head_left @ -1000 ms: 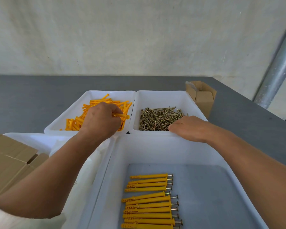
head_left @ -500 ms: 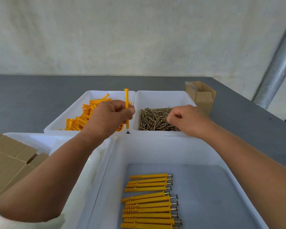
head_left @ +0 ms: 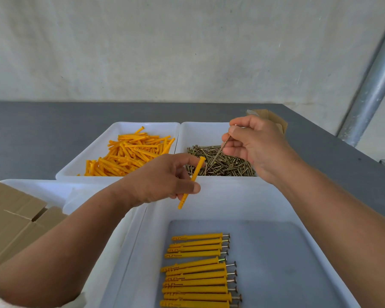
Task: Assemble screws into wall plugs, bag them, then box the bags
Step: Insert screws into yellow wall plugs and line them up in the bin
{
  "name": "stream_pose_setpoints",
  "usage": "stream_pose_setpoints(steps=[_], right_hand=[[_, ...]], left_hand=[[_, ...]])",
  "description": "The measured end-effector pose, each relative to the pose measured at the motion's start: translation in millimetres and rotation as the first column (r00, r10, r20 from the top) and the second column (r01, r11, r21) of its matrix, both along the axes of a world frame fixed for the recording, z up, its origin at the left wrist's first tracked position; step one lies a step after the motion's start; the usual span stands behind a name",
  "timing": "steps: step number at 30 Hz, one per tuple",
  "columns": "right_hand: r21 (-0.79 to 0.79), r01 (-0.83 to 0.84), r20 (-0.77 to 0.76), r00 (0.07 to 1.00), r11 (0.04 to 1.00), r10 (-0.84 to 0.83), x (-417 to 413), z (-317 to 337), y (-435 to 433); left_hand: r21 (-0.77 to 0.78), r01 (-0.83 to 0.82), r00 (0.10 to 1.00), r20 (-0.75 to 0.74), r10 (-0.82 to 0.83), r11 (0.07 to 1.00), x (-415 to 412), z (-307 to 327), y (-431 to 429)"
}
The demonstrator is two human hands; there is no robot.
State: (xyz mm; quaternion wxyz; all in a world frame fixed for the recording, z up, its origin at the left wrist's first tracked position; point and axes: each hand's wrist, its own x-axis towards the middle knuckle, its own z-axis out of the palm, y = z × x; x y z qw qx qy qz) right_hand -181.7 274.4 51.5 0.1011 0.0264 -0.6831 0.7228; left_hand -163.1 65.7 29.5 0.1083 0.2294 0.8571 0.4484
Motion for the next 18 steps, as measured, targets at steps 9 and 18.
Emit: stream_pose_setpoints(steps=[9, 18], right_hand=[[0.004, 0.092, -0.024, 0.995, 0.996, -0.092, -0.8, -0.1, -0.4], [0.13, 0.015, 0.033, 0.999, 0.991, -0.019, 4.6, 0.0, -3.0]], left_hand=[[-0.051, 0.044, 0.999, -0.02, -0.045, 0.998, 5.2, 2.8, 2.3], [-0.082, 0.016, 0.999, -0.045, -0.019, 0.996, 4.7, 1.1, 3.7]])
